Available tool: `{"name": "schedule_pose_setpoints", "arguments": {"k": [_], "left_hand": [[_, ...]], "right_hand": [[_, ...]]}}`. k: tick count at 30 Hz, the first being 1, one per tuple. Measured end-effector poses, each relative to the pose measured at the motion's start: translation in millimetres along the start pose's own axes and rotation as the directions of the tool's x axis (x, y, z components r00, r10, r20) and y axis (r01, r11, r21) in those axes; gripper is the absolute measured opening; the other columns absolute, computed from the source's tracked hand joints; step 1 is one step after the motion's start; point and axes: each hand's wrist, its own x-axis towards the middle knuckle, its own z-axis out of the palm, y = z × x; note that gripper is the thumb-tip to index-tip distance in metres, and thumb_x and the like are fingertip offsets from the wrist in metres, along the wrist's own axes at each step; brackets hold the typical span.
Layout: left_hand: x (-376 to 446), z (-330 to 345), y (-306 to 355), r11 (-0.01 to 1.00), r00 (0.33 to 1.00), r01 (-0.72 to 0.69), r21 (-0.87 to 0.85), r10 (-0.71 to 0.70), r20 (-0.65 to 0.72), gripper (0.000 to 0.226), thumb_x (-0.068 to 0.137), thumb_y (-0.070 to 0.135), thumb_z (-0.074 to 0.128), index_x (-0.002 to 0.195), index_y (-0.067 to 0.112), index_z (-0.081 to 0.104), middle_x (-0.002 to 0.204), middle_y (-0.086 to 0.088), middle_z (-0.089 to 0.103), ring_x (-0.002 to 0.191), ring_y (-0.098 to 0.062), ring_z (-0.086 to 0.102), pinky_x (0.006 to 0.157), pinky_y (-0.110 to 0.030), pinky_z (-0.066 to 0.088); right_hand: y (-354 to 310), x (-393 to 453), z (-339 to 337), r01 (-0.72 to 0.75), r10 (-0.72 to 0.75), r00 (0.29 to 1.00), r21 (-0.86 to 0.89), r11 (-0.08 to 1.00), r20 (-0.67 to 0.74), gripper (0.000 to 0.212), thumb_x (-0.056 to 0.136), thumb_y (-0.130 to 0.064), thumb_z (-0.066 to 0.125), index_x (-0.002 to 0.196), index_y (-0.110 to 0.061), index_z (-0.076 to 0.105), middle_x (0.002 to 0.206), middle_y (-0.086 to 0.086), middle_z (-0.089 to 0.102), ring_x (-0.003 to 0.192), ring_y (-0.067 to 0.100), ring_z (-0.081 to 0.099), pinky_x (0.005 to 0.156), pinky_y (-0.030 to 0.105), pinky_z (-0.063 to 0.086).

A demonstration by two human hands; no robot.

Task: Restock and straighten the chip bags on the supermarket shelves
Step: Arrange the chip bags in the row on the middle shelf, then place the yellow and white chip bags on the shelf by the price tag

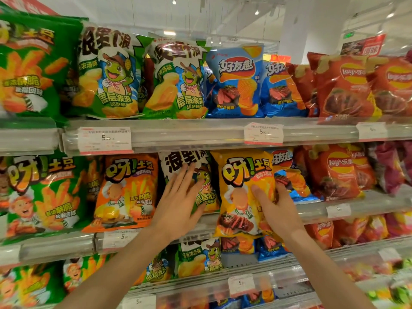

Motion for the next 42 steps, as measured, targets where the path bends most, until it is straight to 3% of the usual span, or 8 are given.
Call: {"name": "schedule_pose_setpoints", "arguments": {"k": [3, 9, 12, 15, 21, 27, 38, 42], "left_hand": [[-12, -13, 25, 0.942, 0.987, 0.074, -0.329, -0.118, -0.113, 0.061, 0.099, 0.053, 0.048, 0.151, 0.023, 0.042, 0.164, -0.001, 0.024, 0.152, -0.019, 0.018, 0.123, -0.039, 0.022], [-30, -39, 52, 0.545, 0.948, 0.316, -0.777, -0.206, 0.241, 0.081, 0.08, 0.087, 0.046, 0.15, 0.061, 0.017, 0.137, 0.052, 0.035, 0.116, 0.022, 0.05, 0.102, -0.027, 0.04], [-40, -46, 55, 0.407, 0.93, 0.366, -0.837, -0.198, 0.311, 0.081, 0.073, 0.089, 0.054, 0.141, 0.076, 0.012, 0.151, 0.041, 0.031, 0.133, 0.005, 0.048, 0.116, -0.044, 0.038], [-53, -51, 53, 0.384, 0.925, 0.369, -0.846, -0.239, 0.295, 0.087, 0.066, 0.092, 0.058, 0.139, 0.078, 0.013, 0.157, 0.034, 0.027, 0.135, 0.006, 0.044, 0.114, -0.048, 0.042], [-90, -67, 34, 0.346, 0.889, 0.39, -0.853, -0.381, 0.252, 0.082, 0.065, 0.091, 0.058, 0.136, 0.08, 0.019, 0.121, 0.045, 0.05, 0.102, 0.025, 0.053, 0.071, -0.011, 0.053], [-144, -90, -1, 0.343, 0.835, 0.398, -0.851, -0.519, 0.182, 0.081, 0.068, 0.088, 0.058, 0.139, 0.077, 0.02, 0.121, 0.052, 0.049, 0.105, 0.015, 0.062, 0.075, -0.017, 0.056], [-295, -175, -113, 0.313, 0.667, 0.479, -0.82, -0.737, 0.108, 0.078, 0.067, 0.083, 0.061, 0.135, 0.08, 0.023, 0.126, 0.042, 0.049, 0.105, 0.02, 0.057, 0.071, -0.009, 0.052], [-365, -216, -163, 0.33, 0.623, 0.51, -0.795, -0.778, 0.077, 0.078, 0.066, 0.087, 0.059, 0.135, 0.08, 0.022, 0.117, 0.058, 0.047, 0.116, 0.023, 0.049, 0.074, -0.007, 0.051]], "right_hand": [[-2, -10, 2, -0.045, 0.045, 0.999, 0.015, 0.999, -0.009, 0.069, 0.083, -0.066, 0.063, 0.139, -0.03, 0.046, 0.11, -0.017, 0.062, 0.102, 0.014, 0.063, 0.091, 0.048, 0.056], [1, -39, 5, -0.064, 0.062, 0.996, 0.031, 0.997, 0.065, 0.089, 0.067, -0.078, 0.062, 0.14, -0.03, 0.045, 0.124, -0.006, 0.064, 0.107, 0.016, 0.065, 0.085, 0.042, 0.059], [2, -50, 8, -0.065, 0.06, 0.992, 0.041, 0.997, 0.109, 0.093, 0.065, -0.081, 0.063, 0.144, -0.036, 0.042, 0.126, -0.009, 0.063, 0.109, 0.014, 0.065, 0.09, 0.041, 0.057], [-3, -61, 13, -0.043, 0.041, 0.989, 0.01, 0.999, 0.145, 0.066, 0.062, -0.084, 0.058, 0.121, -0.055, 0.047, 0.1, -0.024, 0.065, 0.08, -0.007, 0.067, 0.065, 0.019, 0.053], [-17, -80, 38, -0.004, -0.003, 0.967, 0.027, 1.0, 0.256, 0.065, 0.07, -0.079, 0.059, 0.123, -0.044, 0.048, 0.1, -0.018, 0.071, 0.081, -0.006, 0.069, 0.067, 0.02, 0.054], [-39, -107, 87, 0.057, -0.074, 0.919, 0.055, 0.997, 0.387, 0.063, 0.073, -0.079, 0.059, 0.125, -0.045, 0.046, 0.096, -0.036, 0.067, 0.086, -0.008, 0.068, 0.074, 0.025, 0.056], [-111, -218, 243, 0.081, -0.09, 0.79, 0.042, 0.996, 0.606, 0.078, 0.064, -0.089, 0.055, 0.129, -0.048, 0.042, 0.118, -0.023, 0.065, 0.103, 0.001, 0.066, 0.092, 0.036, 0.055], [-137, -273, 315, 0.073, -0.116, 0.717, 0.091, 0.993, 0.687, 0.074, 0.065, -0.084, 0.06, 0.127, -0.046, 0.046, 0.117, -0.022, 0.067, 0.098, -0.006, 0.067, 0.09, 0.031, 0.056]]}}
